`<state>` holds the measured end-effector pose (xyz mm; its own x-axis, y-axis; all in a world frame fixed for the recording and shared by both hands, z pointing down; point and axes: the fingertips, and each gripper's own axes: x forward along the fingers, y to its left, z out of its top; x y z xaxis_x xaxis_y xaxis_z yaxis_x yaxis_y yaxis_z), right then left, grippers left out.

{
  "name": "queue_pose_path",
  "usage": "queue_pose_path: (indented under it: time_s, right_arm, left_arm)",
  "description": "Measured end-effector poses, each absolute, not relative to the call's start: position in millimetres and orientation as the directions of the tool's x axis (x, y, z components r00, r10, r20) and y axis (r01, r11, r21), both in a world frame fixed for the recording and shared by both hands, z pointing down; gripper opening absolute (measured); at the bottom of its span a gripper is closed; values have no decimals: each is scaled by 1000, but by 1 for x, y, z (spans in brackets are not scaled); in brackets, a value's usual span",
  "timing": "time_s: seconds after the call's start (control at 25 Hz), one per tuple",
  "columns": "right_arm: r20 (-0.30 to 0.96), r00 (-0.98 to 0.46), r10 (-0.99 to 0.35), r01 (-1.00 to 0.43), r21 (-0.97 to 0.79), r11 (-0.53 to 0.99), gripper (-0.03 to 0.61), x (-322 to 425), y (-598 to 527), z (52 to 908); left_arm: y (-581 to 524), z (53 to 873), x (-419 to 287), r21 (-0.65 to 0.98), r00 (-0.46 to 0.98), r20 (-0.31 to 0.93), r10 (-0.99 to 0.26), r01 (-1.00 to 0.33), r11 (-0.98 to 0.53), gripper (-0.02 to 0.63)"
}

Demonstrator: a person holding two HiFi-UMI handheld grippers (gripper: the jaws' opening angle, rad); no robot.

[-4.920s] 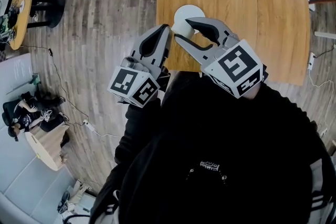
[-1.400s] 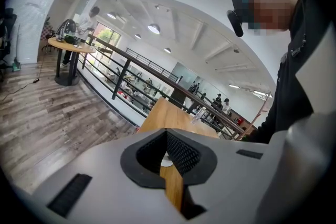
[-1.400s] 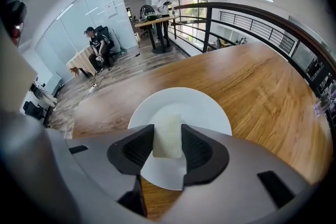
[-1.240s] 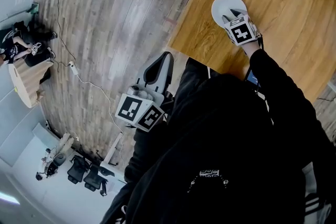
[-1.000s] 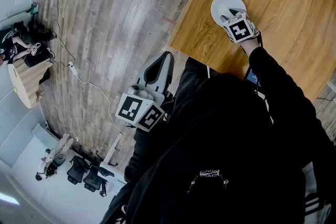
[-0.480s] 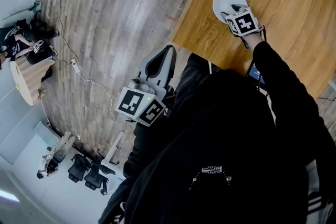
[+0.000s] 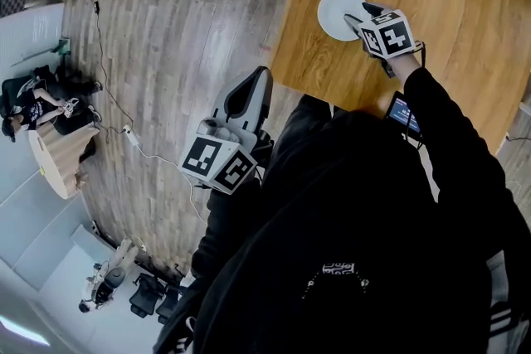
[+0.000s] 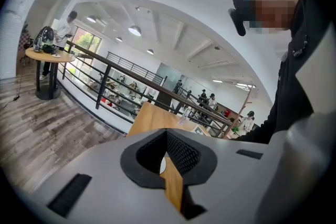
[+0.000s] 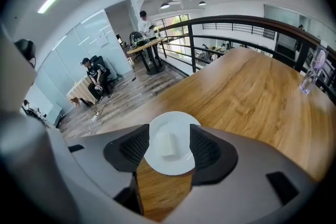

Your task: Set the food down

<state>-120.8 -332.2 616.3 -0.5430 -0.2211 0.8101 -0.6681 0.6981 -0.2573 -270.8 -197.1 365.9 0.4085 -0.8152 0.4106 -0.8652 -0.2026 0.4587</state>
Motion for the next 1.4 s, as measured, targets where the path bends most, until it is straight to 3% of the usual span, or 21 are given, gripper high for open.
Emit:
queue_pose_path:
  time_s: [0.36,0.56,0.72,1.16,1.4]
  right_arm:
    - [694,-591,-410,-734,-252,631,227,-83,-324,531]
    - [598,-640,-483,-706,-211,676,168,-92,-283,443]
    - [500,-669,-550,-693,-150,705,62,-90,-266,391]
    - [244,-807,-537,-587,-231,776,20,-111,-237,289]
    - [201,-825,-528,-561,-177,808,18,-115,-238,272]
  left_arm:
    - [-250,359,-221,434,572,333,-750,-799,-417,-2]
    - [-262,339,-193,439,649,308,-696,-746,-501,-2]
    - [-271,332,-171,419,720,290,-631,-688,-592,-2]
    - [-289,313,-122,430,825,223,-519,-561,-707,-2]
    - [-296,295,-114,404,842,184,-506,-535,-742,-2]
